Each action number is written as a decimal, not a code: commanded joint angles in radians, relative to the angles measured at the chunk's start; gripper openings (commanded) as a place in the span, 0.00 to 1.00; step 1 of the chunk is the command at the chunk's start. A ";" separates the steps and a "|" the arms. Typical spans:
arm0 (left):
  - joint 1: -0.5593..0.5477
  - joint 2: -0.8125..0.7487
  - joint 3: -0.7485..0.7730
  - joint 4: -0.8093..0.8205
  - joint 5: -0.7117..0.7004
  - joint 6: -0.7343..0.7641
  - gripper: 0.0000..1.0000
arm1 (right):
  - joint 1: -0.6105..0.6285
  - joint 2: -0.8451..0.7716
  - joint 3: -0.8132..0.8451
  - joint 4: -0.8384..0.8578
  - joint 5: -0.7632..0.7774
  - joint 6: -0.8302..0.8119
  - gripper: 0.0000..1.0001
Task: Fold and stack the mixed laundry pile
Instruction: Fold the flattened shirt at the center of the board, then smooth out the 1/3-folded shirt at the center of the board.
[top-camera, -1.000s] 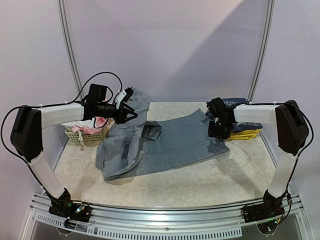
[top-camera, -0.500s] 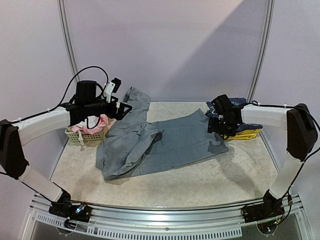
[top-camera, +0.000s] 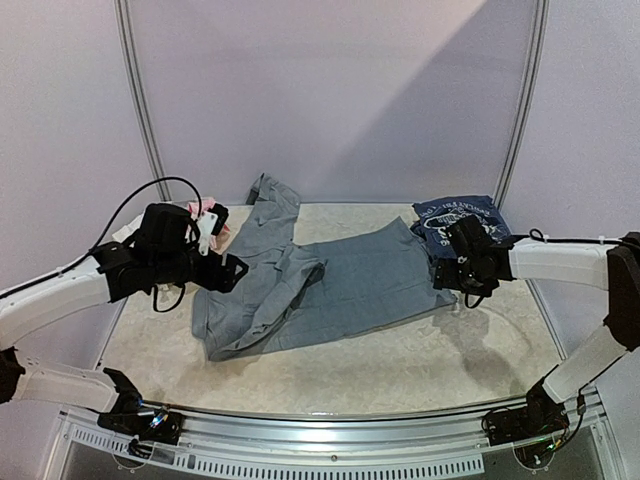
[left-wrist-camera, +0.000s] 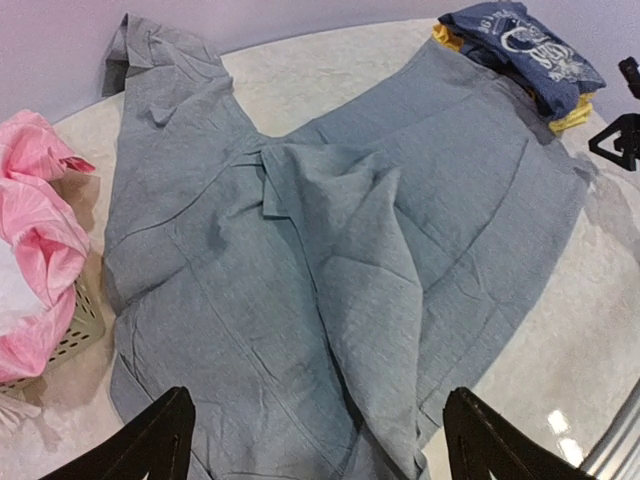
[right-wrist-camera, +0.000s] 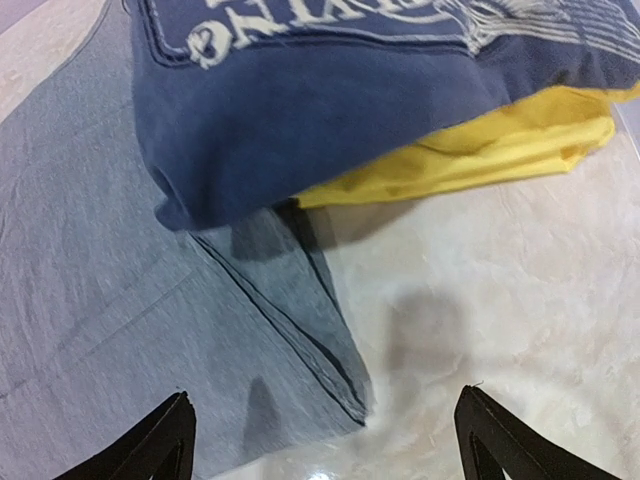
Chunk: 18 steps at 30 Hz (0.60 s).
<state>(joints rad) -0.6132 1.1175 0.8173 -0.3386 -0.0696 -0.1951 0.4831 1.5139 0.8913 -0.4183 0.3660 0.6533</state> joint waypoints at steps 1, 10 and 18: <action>-0.056 -0.084 -0.069 -0.087 0.014 -0.055 0.88 | -0.005 -0.094 -0.083 0.085 0.016 0.025 0.91; -0.066 0.066 -0.113 0.034 0.203 -0.129 0.85 | -0.005 -0.127 -0.134 0.102 -0.030 0.028 0.91; -0.090 0.266 -0.091 0.156 0.226 -0.118 0.80 | -0.006 -0.127 -0.161 0.124 -0.051 0.031 0.91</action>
<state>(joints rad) -0.6773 1.2945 0.7101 -0.2604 0.1295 -0.3126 0.4831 1.3922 0.7403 -0.3202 0.3359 0.6762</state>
